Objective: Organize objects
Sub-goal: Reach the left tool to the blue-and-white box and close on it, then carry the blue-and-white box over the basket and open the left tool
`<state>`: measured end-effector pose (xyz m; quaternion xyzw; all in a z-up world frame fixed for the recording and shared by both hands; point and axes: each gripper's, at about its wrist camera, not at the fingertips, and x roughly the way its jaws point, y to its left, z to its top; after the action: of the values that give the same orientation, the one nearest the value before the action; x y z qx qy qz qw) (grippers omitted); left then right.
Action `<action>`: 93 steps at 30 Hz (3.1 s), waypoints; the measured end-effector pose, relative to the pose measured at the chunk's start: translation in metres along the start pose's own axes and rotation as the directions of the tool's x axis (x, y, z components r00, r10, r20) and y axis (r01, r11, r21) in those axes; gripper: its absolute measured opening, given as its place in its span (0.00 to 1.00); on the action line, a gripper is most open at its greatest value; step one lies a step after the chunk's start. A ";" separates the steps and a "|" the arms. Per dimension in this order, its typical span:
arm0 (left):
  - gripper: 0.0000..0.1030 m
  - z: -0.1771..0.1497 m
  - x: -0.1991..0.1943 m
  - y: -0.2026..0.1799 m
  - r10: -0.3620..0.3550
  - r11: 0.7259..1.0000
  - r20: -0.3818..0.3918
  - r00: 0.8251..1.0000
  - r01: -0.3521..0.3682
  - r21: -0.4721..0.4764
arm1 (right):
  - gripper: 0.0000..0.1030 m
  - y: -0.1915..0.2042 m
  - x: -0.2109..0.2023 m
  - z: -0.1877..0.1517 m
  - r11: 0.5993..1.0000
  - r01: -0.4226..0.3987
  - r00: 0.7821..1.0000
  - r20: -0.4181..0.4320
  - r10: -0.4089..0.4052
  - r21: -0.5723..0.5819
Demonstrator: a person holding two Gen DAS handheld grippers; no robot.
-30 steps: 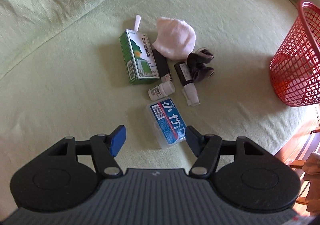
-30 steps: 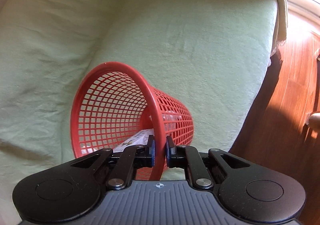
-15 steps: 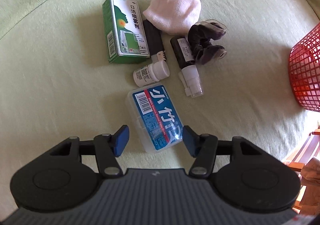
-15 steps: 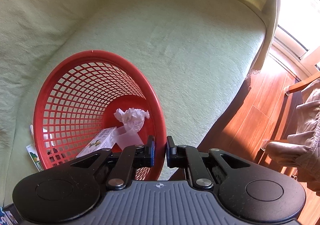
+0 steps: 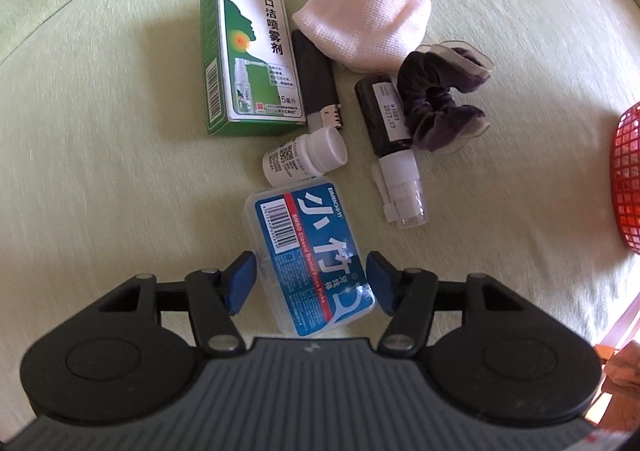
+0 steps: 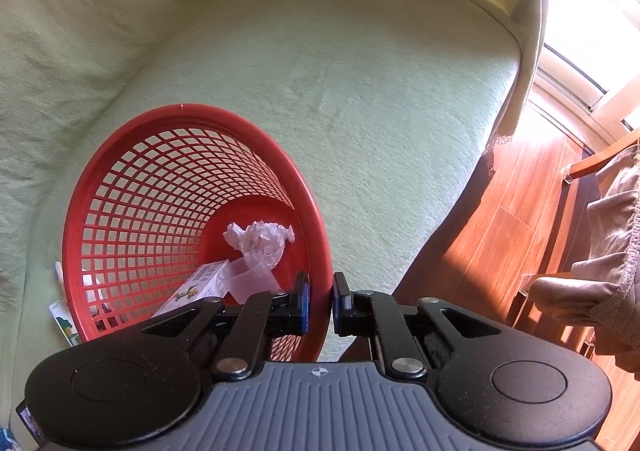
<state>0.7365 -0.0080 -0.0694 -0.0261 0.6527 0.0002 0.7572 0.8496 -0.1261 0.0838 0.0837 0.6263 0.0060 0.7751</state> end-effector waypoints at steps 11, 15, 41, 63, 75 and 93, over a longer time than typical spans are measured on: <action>0.44 0.010 -0.006 0.008 -0.010 0.998 -0.016 1.000 0.011 0.055 | 0.08 0.000 0.001 -0.004 0.999 0.029 1.000 0.006 -0.030 0.021; 0.58 0.008 0.002 -0.002 0.003 0.995 -0.024 1.000 0.000 0.105 | 0.08 0.000 0.000 -0.006 0.999 0.039 0.999 0.014 -0.040 0.026; 0.53 -0.001 -0.065 0.014 0.003 0.986 0.063 0.998 -0.013 0.169 | 0.10 0.005 -0.002 -0.015 0.997 0.063 0.997 0.045 -0.061 -0.050; 0.53 0.041 -0.236 -0.130 -0.185 0.944 0.208 0.960 0.114 0.311 | 0.11 0.006 0.006 0.000 0.982 0.034 0.999 -0.008 -0.036 -0.188; 0.53 0.057 -0.239 -0.222 -0.262 0.891 0.189 0.946 0.162 0.425 | 0.11 0.004 0.007 -0.001 0.978 0.006 1.000 -0.003 -0.007 -0.209; 0.63 0.072 -0.193 -0.269 -0.290 0.848 0.133 0.948 0.190 0.494 | 0.11 -0.002 0.007 0.000 0.979 -0.026 1.000 -0.005 0.026 -0.204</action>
<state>0.7883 -0.2671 0.1424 0.0788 0.5437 -0.2522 0.7966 0.8511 -0.1272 0.0767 0.0122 0.6220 0.0803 0.7788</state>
